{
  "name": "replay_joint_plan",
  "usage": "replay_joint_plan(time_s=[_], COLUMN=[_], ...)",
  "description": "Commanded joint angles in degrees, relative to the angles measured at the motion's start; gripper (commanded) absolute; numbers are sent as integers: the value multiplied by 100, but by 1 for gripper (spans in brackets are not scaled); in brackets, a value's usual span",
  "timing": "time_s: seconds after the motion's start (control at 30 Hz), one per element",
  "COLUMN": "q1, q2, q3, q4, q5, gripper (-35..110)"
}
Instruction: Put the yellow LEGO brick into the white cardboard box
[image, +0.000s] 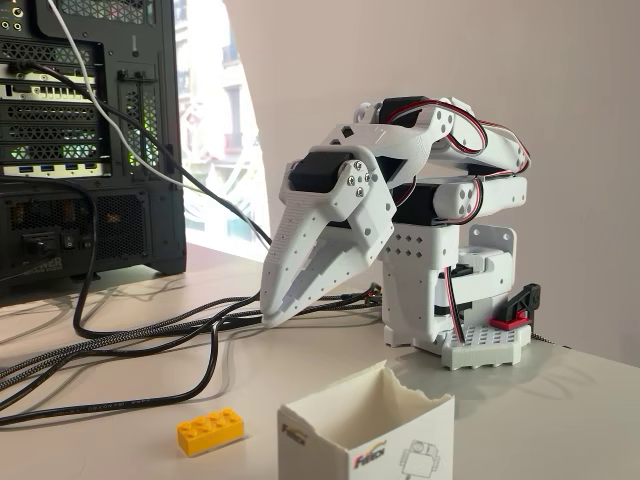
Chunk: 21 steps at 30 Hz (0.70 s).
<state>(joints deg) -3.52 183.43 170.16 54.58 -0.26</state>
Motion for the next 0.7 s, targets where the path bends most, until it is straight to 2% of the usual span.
replay_joint_plan(time_s=[0.0,0.13,0.27,0.5,0.67], q1=[35,-35,-44,202,466], q2=[114,114,-26,-1749,-2725], q3=[-158,-422,-1494,-2619,-3094], q4=[-26,158,765,773,835], q5=[53,308,694,1626,3287], gripper=[-9,-9,-9,-9,-9])
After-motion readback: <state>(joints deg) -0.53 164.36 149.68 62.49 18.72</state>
